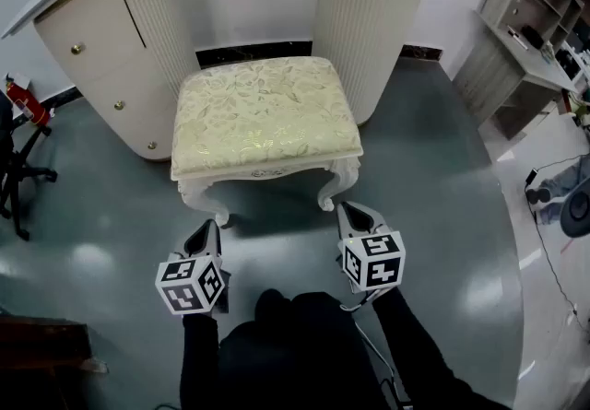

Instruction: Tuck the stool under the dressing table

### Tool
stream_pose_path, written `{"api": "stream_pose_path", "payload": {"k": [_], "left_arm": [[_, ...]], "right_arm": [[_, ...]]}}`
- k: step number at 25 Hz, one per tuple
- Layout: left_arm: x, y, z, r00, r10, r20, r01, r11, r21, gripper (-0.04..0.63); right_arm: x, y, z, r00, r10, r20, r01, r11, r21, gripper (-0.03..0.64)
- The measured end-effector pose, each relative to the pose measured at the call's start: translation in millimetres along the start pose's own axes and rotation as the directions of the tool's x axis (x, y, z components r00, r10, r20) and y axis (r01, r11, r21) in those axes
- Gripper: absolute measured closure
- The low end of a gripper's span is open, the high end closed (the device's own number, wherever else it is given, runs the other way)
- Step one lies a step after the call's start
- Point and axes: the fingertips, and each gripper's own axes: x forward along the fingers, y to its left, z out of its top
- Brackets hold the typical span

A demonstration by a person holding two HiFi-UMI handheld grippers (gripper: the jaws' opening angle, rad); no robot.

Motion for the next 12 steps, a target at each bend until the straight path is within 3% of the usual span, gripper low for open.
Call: {"api": "stream_pose_path", "payload": {"k": [12], "left_arm": [[3.7, 7.9, -1.8, 1.000, 0.015, 0.018, -0.014, 1.000, -0.018, 0.588]], "right_arm": [[5.5, -2.8, 2.9, 1.000, -0.016, -0.003, 0.016, 0.999, -0.034, 0.612]]}}
